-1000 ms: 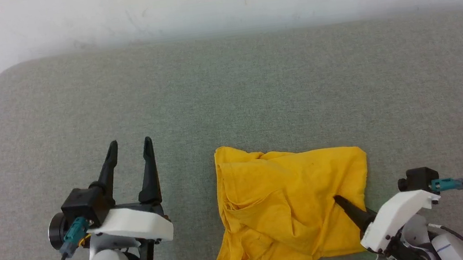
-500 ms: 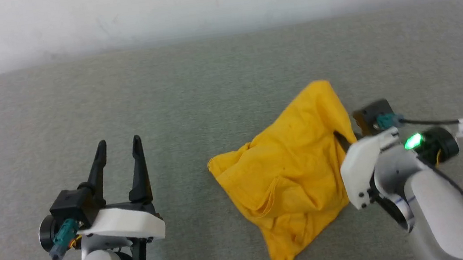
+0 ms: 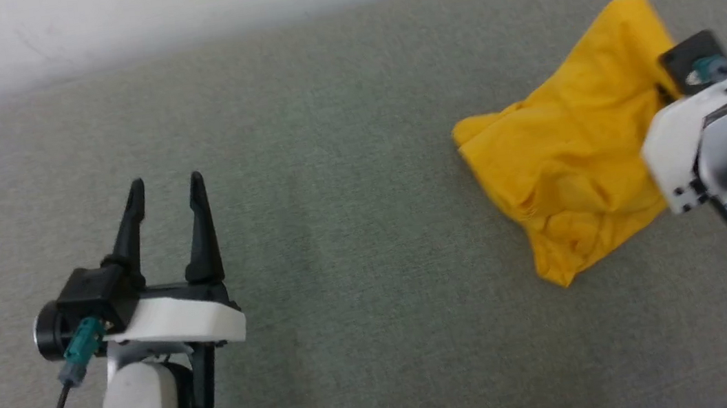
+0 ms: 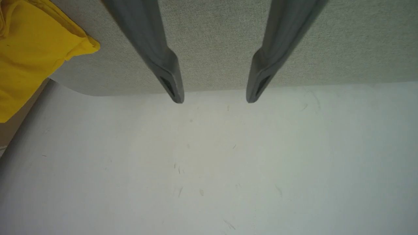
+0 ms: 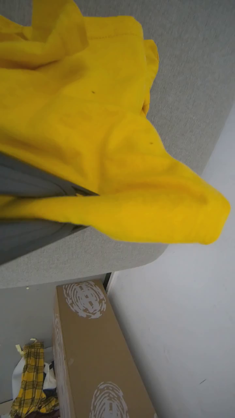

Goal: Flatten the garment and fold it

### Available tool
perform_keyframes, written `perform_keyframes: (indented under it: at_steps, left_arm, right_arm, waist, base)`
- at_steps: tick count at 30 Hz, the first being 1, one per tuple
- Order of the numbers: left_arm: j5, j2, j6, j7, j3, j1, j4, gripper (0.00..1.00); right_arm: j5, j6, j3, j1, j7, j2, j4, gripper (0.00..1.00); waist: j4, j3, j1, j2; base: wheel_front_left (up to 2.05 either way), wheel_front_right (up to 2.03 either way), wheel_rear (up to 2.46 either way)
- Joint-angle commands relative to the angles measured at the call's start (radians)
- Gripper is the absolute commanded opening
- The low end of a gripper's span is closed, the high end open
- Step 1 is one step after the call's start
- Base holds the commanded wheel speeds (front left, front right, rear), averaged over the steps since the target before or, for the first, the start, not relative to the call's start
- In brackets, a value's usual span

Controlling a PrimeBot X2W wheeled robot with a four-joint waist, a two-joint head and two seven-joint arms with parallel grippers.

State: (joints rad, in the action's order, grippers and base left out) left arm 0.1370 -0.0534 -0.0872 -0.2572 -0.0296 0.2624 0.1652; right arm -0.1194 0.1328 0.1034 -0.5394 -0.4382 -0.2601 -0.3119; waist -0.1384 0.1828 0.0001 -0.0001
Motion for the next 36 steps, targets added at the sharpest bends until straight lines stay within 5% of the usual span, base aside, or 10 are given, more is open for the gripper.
perform_keyframes:
  at_steps: [1, 11, 21, 22, 23, 25, 36]
  left_arm:
    - [-0.013, -0.007, -0.005, -0.005, -0.008, 0.025, -0.012, 1.00]
    - [-0.040, -0.044, -0.016, -0.005, -0.018, 0.083, -0.069, 1.00]
    - [-0.056, -0.063, -0.015, -0.005, -0.016, 0.110, -0.096, 1.00]
    - [-0.054, -0.062, -0.015, -0.005, -0.017, 0.110, -0.094, 1.00]
    - [-0.052, -0.062, -0.015, -0.005, -0.017, 0.110, -0.091, 1.00]
    - [-0.049, -0.057, -0.015, -0.005, -0.016, 0.107, -0.085, 1.00]
    - [-0.009, -0.017, -0.010, -0.005, -0.013, 0.031, -0.025, 1.00]
  right_arm:
    - [-0.013, -0.002, -0.014, -0.034, 0.000, -0.027, -0.017, 0.00]
    - [-0.108, -0.002, -0.224, -0.151, 0.052, -0.107, -0.133, 0.00]
    - [-0.215, -0.002, -0.423, -0.244, 0.163, -0.083, -0.224, 0.00]
    - [-0.223, -0.002, -0.443, -0.246, 0.171, -0.077, -0.234, 0.03]
    - [-0.233, -0.002, -0.463, -0.245, 0.176, -0.070, -0.242, 0.27]
    - [-0.241, -0.002, -0.511, -0.240, 0.187, -0.054, -0.256, 1.00]
    - [-0.133, -0.002, -0.552, -0.102, 0.349, -0.001, -0.231, 1.00]
  waist:
    - [-0.073, 0.085, -0.0001, 0.0001]
    - [-0.100, 0.224, -0.0001, 0.0001]
    - [-0.060, 0.301, -0.0001, 0.0001]
    - [-0.056, 0.299, -0.0001, 0.0001]
    - [-0.051, 0.293, -0.0001, 0.0001]
    - [-0.041, 0.275, -0.0001, 0.0001]
    - [0.019, 0.052, -0.0001, 0.0001]
  base:
    - [0.00, 0.00, 0.00]
    - [0.00, 0.00, 0.00]
    - [0.00, 0.00, 0.00]
    - [0.00, 0.00, 0.00]
    - [0.00, 0.00, 0.00]
    - [0.00, 0.00, 0.00]
    - [0.00, 0.00, 0.00]
